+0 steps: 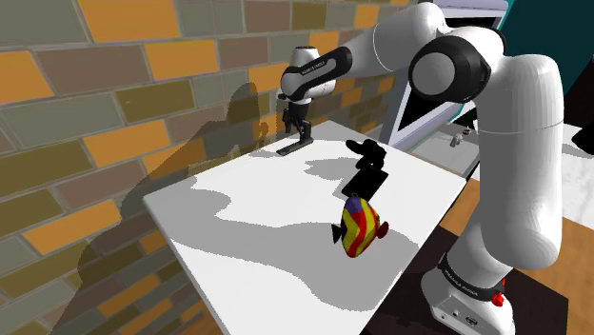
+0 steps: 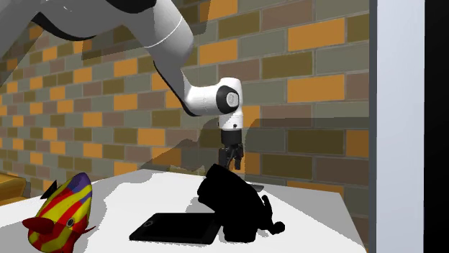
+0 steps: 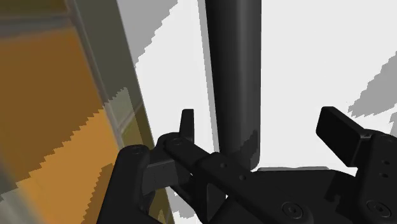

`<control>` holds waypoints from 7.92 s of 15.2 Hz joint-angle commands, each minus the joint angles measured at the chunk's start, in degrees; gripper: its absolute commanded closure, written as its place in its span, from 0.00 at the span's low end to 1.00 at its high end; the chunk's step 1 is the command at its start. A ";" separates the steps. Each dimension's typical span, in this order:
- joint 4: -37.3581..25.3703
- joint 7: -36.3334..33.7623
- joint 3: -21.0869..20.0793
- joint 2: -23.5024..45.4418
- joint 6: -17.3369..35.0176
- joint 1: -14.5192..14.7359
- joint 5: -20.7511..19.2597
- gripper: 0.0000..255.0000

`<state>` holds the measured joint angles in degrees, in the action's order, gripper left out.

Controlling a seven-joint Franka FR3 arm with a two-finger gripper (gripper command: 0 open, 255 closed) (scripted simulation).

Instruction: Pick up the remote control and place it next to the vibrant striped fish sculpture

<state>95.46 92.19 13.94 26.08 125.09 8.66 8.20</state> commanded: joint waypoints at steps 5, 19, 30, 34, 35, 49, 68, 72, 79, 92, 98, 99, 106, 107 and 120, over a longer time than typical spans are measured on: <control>-0.01 1.65 -0.70 2.76 2.93 -0.31 0.50 0.00; 0.32 1.86 -0.89 3.86 4.34 -0.44 0.83 1.00; -0.94 1.46 -0.55 2.09 1.35 -0.25 0.25 1.00; -2.14 1.16 -0.32 0.79 -1.12 -0.13 -0.18 1.00; -2.48 1.09 -0.27 0.48 -1.75 -0.11 -0.29 1.00; -8.78 0.26 0.28 -2.63 -11.07 -0.02 -1.40 1.00; -2.47 -5.08 -0.19 -14.36 -16.04 4.22 -4.97 1.00; 7.27 -9.66 -1.60 -21.96 -13.64 7.08 -7.29 1.00; 20.71 -18.31 -5.55 -33.46 -11.58 10.85 -10.09 1.00; 36.52 -34.69 -16.25 -49.47 -12.21 16.98 -9.34 1.00; 41.05 -39.52 -19.88 -52.23 -10.54 19.06 -7.91 1.00; 41.70 -39.56 -19.91 -52.08 -9.74 19.06 -7.91 1.00; 45.98 -39.82 -20.13 -50.61 -4.00 19.06 -7.98 1.00; 46.54 -39.86 -20.16 -50.34 -3.16 19.05 -7.99 1.00; 52.85 -40.61 -20.68 -45.32 8.14 18.85 -8.46 1.00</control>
<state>147.90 51.71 -6.64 -19.66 132.34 27.49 -0.23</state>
